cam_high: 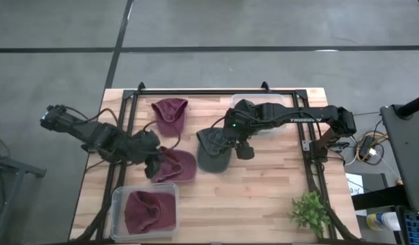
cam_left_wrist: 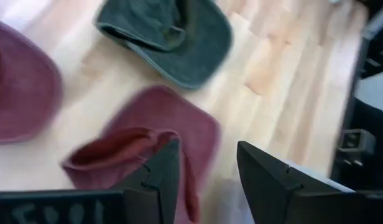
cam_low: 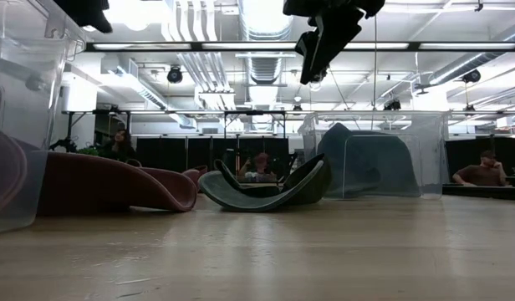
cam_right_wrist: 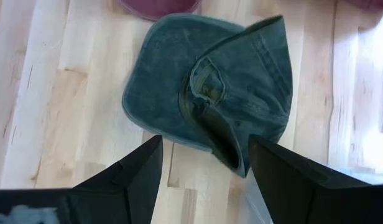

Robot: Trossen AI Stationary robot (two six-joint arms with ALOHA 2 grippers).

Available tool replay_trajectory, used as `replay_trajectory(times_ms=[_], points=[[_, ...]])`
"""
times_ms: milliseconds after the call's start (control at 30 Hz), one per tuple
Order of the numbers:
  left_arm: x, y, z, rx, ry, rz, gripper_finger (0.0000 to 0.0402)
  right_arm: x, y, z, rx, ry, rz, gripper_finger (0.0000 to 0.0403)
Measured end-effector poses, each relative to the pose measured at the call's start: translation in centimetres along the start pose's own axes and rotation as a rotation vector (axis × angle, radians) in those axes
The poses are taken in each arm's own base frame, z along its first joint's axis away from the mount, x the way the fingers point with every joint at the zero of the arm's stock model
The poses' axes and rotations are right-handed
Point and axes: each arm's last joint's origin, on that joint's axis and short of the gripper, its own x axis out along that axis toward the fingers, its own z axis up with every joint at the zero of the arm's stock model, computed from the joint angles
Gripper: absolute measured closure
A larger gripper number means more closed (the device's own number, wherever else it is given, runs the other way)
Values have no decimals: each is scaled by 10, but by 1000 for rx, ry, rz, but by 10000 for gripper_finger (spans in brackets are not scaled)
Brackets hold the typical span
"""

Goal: Pick & Place hat
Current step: Put the bottom dark red cap into the bottom transparent bin

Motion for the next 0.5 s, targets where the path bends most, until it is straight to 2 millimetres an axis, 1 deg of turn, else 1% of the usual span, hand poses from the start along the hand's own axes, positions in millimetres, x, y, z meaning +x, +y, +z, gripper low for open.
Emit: replay_trajectory(times_ms=[167,367,500], points=[[11,15,17,3,43,25,250,2,-1,2,-18,-22,-4,174],[34,36,38,-1,154,16,250,3,0,3,-39,-32,-6,174],[50,50,50,35,205,28,250,4,0,2,-42,-27,-5,174]])
